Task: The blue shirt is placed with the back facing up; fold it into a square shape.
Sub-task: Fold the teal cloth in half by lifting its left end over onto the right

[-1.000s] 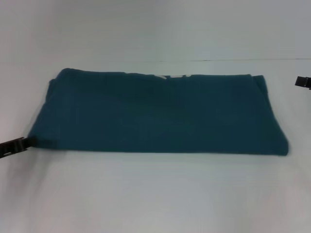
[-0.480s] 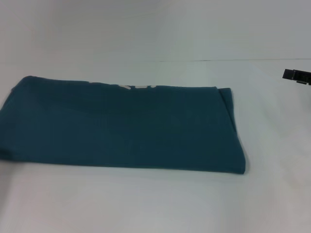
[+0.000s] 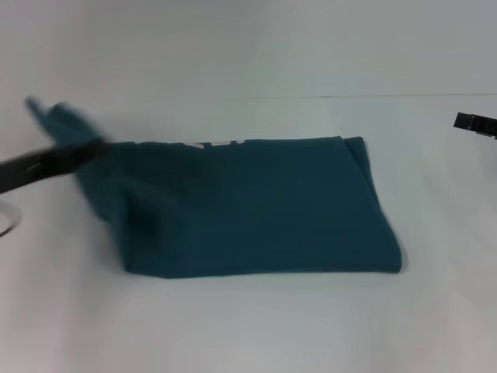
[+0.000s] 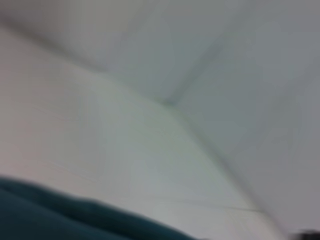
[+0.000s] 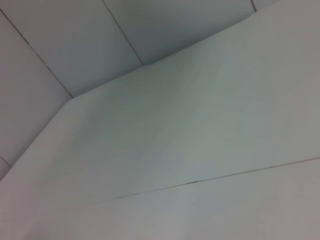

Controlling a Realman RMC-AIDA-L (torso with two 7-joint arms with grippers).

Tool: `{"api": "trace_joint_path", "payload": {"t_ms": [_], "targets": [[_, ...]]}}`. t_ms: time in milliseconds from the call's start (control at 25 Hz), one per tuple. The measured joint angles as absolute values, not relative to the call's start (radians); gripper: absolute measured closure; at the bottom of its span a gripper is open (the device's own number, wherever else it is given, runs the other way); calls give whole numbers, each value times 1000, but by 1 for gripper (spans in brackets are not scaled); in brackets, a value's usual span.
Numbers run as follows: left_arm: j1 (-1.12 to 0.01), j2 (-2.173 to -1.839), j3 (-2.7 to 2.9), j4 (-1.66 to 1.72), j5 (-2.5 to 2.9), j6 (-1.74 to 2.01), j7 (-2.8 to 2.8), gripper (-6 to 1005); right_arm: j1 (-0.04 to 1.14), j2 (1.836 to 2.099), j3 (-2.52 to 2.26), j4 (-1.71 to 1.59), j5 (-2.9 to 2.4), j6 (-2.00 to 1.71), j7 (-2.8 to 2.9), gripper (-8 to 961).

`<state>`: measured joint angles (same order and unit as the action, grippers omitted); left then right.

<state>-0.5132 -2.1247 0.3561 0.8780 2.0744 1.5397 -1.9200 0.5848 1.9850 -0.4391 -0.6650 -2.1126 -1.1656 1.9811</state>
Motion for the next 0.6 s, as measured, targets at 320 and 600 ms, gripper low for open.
{"api": "trace_joint_path", "payload": {"t_ms": [320, 600], "targets": [[-769, -2170, 637, 565, 1803, 1476, -1786, 977, 561, 1960, -439, -671, -2105, -1191, 1950, 314], [-982, -2176, 605, -76, 1571, 1156, -1332, 976, 556, 1923, -448, -675, -2108, -1209, 1914, 316]]}}
